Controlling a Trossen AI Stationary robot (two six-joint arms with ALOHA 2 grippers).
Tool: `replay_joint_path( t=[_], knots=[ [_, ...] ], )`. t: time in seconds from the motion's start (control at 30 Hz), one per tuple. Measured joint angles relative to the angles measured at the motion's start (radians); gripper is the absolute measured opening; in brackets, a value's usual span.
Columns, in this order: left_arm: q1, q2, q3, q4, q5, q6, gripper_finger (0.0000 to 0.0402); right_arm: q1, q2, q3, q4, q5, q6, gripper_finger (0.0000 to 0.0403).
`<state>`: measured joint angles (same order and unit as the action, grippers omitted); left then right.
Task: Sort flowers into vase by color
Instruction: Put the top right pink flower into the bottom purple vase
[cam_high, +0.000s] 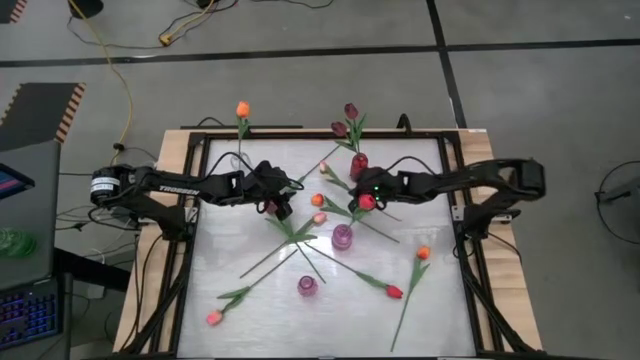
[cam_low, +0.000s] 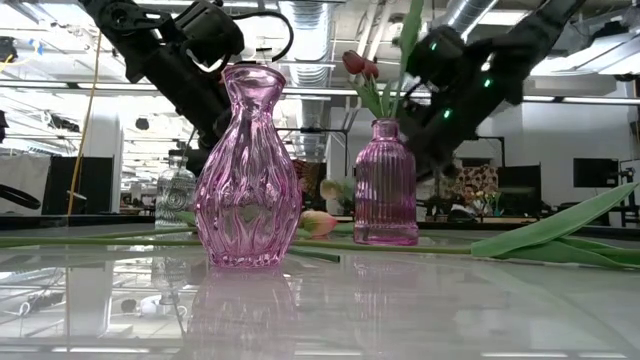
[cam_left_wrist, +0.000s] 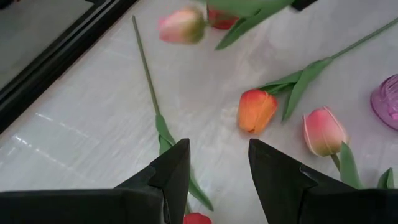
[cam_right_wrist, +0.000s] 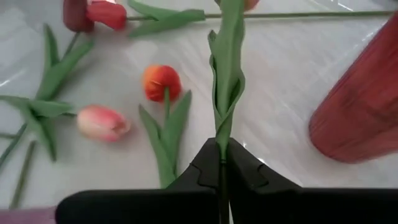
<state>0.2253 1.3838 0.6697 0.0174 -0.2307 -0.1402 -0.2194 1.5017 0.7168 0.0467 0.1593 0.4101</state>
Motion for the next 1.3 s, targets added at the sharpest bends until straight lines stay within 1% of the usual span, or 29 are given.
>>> replay_joint_path(
  t=[0.17,0.27,0.53,0.77,0.9,1.07,1.17,1.3],
  knots=[
    [0.000,0.000,0.000,0.001,0.019,0.000,0.0151,0.023,-0.149,0.000,-0.158,0.000,0.000,0.0040],
    [0.000,0.000,0.000,0.003,0.027,0.000,0.0151,0.039,-0.232,0.000,-0.224,0.000,0.000,0.0040],
    [0.000,0.000,0.000,0.004,0.032,-0.001,0.0151,0.056,-0.438,0.000,-0.320,0.005,-0.009,0.0039],
    [-0.002,0.000,0.000,0.018,0.058,-0.012,0.0151,0.056,-0.602,0.000,-0.365,0.120,-0.086,0.0039],
    [-0.003,0.000,0.000,0.108,0.117,-0.028,0.0151,0.055,-0.679,0.000,-0.343,0.159,-0.161,0.0039],
    [-0.003,0.000,0.000,0.294,0.186,-0.028,0.0151,0.056,-0.736,0.000,-0.275,0.158,-0.225,0.0039],
    [-0.003,0.000,0.000,0.405,0.208,-0.029,0.0151,0.057,-0.755,0.000,-0.241,0.150,-0.259,0.0039],
    [-0.002,0.000,0.000,0.559,0.212,-0.029,0.0151,0.057,-0.763,0.000,-0.167,0.138,-0.331,0.0039]
  ],
)
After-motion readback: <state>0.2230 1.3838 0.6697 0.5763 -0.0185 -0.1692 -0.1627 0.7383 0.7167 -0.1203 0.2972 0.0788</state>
